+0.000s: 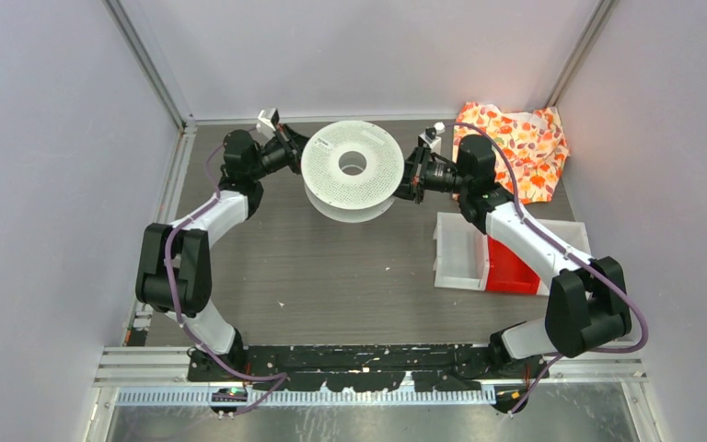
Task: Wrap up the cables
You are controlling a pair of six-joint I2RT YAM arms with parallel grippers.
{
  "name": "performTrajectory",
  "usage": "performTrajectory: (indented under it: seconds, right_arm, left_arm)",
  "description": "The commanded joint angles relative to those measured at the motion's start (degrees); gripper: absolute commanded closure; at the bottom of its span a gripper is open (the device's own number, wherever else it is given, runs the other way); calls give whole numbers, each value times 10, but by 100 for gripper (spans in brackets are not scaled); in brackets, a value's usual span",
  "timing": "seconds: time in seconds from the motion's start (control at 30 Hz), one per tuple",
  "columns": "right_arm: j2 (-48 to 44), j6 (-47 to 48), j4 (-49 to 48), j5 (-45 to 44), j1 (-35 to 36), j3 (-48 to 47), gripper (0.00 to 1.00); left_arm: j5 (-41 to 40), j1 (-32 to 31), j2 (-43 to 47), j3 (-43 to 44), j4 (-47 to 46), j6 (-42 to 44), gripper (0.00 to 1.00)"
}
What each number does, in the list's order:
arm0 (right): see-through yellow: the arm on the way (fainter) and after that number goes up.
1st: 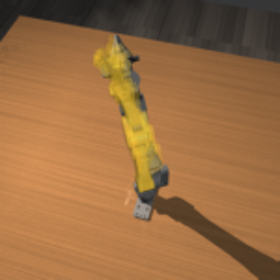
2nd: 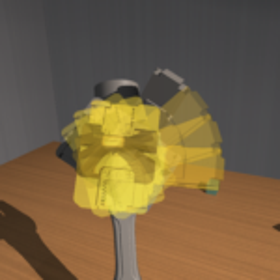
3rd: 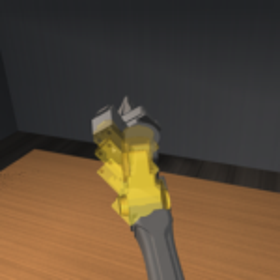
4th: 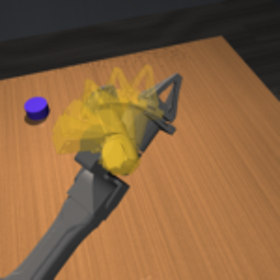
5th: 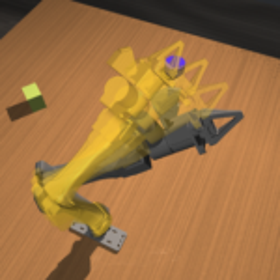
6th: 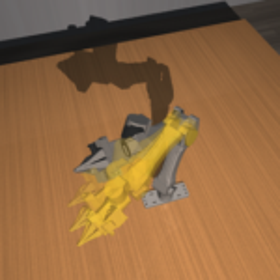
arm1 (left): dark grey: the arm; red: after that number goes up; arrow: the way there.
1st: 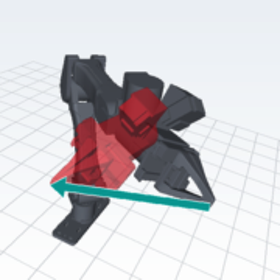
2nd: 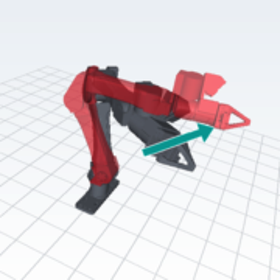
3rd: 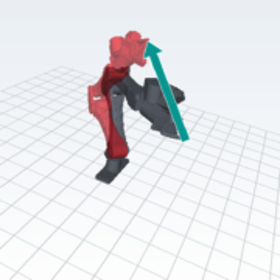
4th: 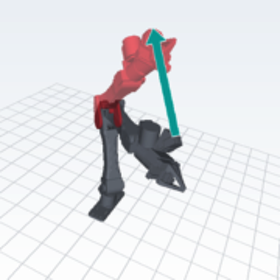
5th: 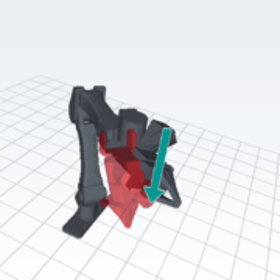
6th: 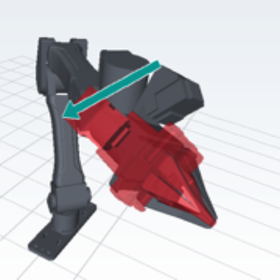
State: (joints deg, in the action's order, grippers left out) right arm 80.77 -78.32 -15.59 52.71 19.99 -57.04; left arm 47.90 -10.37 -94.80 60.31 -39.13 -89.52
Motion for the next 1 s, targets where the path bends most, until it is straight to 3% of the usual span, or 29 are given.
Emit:
performTrajectory:
  seconds: [0.0, 0.27, 0.43, 0.6, 0.73, 0.97]
  right_arm:
    - [-5, 17, -9, 40, -1, -31, 99]
    - [2, 9, -20, 32, -1, -24, 99]
    - [2, 47, 43, -23, 2, -26, 99]
    - [19, 64, 41, -67, 8, -20, 99]
    - [60, 64, -5, -82, 14, -4, 99]
    - [179, 85, -93, -96, 26, 3, 99]
  left_arm:
    - [8, 4, 19, 25, -8, 11, 99]
    - [8, 4, 21, 27, -7, 11, 100]
    - [3, 4, 17, 17, -11, 3, 99]
    - [-4, 4, -7, -1, -51, -6, 99]
    - [-8, 4, -65, -17, -124, -22, 99]
    - [-6, 14, -225, -24, -355, -91, 99]
